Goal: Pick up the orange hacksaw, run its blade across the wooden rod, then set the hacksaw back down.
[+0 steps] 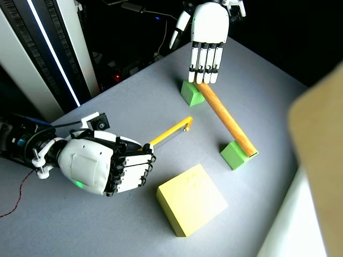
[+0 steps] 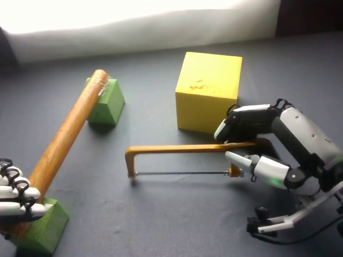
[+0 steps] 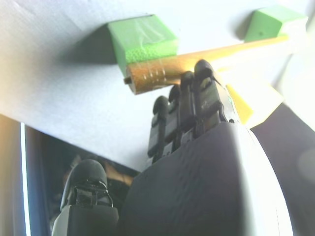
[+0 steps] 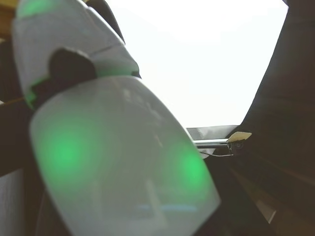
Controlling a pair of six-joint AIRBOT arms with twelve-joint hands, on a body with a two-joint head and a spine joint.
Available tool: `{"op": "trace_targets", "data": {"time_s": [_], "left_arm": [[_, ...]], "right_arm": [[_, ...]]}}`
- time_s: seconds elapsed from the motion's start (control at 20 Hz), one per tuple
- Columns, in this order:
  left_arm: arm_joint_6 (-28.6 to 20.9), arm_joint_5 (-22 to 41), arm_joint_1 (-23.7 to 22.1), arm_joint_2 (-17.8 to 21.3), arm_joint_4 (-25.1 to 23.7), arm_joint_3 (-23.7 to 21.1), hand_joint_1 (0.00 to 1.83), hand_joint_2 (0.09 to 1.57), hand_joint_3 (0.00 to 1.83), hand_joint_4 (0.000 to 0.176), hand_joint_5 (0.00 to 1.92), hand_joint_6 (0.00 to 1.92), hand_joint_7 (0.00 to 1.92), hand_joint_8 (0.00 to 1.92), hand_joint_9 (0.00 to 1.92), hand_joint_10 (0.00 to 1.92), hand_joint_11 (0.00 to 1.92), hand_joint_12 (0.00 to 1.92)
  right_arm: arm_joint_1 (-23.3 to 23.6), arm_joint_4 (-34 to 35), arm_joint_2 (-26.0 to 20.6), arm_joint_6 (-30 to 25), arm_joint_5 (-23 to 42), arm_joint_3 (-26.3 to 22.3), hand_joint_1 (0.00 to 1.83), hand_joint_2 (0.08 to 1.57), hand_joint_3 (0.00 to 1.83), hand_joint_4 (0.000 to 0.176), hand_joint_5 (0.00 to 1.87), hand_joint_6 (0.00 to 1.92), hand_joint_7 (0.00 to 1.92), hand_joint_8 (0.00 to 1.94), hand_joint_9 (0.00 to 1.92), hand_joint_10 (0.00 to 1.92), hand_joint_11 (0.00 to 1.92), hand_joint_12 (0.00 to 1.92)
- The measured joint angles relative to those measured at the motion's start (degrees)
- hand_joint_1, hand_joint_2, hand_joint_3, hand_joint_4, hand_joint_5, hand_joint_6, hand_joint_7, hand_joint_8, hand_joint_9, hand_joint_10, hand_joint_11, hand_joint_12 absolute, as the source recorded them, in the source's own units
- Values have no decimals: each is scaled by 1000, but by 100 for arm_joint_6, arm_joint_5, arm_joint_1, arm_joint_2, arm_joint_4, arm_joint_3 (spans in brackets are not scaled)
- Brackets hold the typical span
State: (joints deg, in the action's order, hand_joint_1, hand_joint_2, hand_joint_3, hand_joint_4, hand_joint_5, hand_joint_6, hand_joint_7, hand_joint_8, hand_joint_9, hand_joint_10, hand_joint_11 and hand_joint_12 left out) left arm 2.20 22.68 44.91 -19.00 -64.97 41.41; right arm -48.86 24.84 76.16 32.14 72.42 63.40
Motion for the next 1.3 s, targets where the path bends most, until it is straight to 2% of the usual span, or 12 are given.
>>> {"op": "trace_targets", "data": {"time_s": [0.15, 0.2, 0.25, 0.3, 0.35, 0.4, 0.45, 0.55, 0.65, 0.85, 1.25, 1.3], "left_arm": [[0, 7, -28, -13, 0, 0, 0, 1204, 0, 0, 113, 2, 100, 3, 68, 3, 0, 176], [0, -2, -35, -13, 0, 0, 0, 1203, 0, 0, 121, 5, 106, 5, 73, 5, 0, 181], [0, -9, -35, -13, -2, 0, 0, 1198, 0, 0, 132, 1, 116, 0, 89, 1, 0, 235], [2, -20, -39, -20, -4, 0, 0, 1201, 1, 0, 106, 1, 91, 2, 67, 1, 0, 184], [2, -15, -55, -20, -2, 0, 0, 1200, 0, 0, 128, 4, 114, 5, 80, 3, 0, 199], [2, -15, -50, -20, 0, 0, 0, 1205, 2, 0, 130, 3, 111, 2, 76, 1, 0, 181], [2, -13, -55, -20, 0, 0, 0, 1212, 2, 0, 145, 4, 122, 2, 83, 2, 0, 202], [2, -11, -92, -55, 2, 0, 0, 1208, 0, 0, 107, 0, 86, 0, 58, 0, 0, 160], [2, -17, -118, -55, -11, 0, 0, 1203, 0, 0, 118, 3, 100, 3, 62, 2, 0, 177], [2, 9, -129, -55, -15, 15, 0, 1203, 0, 0, 142, 6, 115, 4, 79, 5, 0, 201], [107, 695, -420, -234, -48, 356, 0, 1201, 0, 0, 134, 4, 98, 1, 69, 1, 0, 179], [208, 896, -402, -234, 26, 422, 0, 1208, 2, 0, 148, 2, 113, 2, 84, 2, 0, 213]], "right_arm": [[-31, -122, 63, -39, 57, 57, 1371, 1130, 2, 0, 837, 986, 914, 1120, 1003, 1214, 871, 1305], [-48, -234, 79, -46, 59, 57, 1349, 1166, 0, 0, 789, 1090, 798, 1253, 960, 1259, 848, 1331], [-63, -334, 85, -50, 68, 57, 1204, 1214, 0, 0, 719, 1266, 832, 1299, 806, 994, 745, 1389], [-74, -439, 92, -55, 46, 57, 1119, 1226, 0, 0, 746, 1303, 726, 740, 747, 820, 654, 1435], [-111, -555, 96, -74, 57, 57, 1048, 1183, 0, 0, 597, 652, 681, 363, 664, 632, 525, 1428], [-127, -610, 96, -90, 63, 57, 959, 1153, 0, 0, 585, 279, 642, 137, 597, 428, 397, 1398], [-133, -686, 96, -122, 79, 57, 912, 1130, 0, 0, 577, 106, 609, 44, 581, 257, 319, 1365], [-133, -780, 96, -142, 83, 57, 733, 1086, 0, 0, 338, 4, 330, 1, 365, 26, 34, 1194], [-133, -859, 96, -173, 83, 57, 648, 1011, 0, 0, 138, 2, 136, 6, 180, 4, 0, 825], [-131, -885, 96, -175, 90, 57, 547, 897, 0, 0, 38, 3, 27, 5, 19, 4, 0, 378], [363, -1005, -437, -195, 31, -251, 508, 896, 7, 0, 81, 11, 63, 8, 71, 9, 0, 525], [557, -1113, -570, -236, -63, -264, 509, 965, 11, 0, 208, 16, 193, 13, 198, 23, 0, 820]]}}
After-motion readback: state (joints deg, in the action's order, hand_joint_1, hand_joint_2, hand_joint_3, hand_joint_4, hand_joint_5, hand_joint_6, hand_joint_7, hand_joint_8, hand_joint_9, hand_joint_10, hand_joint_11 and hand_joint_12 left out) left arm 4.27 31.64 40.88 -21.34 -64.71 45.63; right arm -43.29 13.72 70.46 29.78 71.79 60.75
